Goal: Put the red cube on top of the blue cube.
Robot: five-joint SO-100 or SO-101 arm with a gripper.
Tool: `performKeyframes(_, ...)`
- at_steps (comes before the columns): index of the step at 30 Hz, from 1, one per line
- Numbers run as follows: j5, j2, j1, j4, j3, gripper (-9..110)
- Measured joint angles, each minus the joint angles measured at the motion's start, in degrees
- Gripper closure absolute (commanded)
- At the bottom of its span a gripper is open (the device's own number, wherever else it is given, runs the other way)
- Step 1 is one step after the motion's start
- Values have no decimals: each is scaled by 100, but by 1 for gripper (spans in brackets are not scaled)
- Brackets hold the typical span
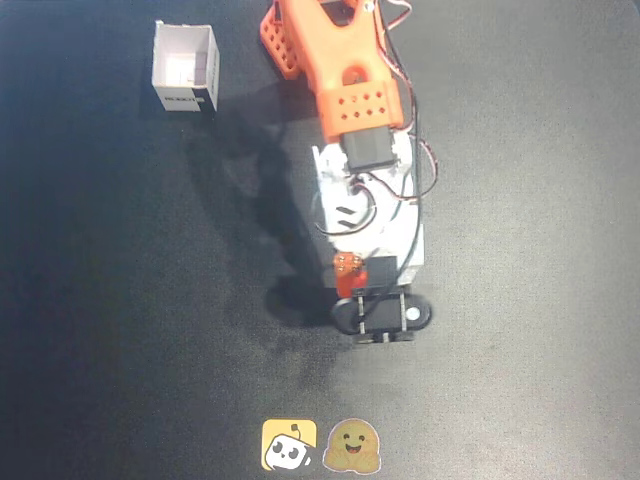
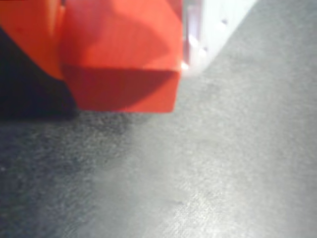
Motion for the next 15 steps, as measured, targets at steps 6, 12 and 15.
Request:
performKeyframes(6,0,0,-70,-255,316,101)
performKeyframes(12,-44,35,-26,-431,615,101)
performKeyframes(15,-44,105,-26,-536,747,101)
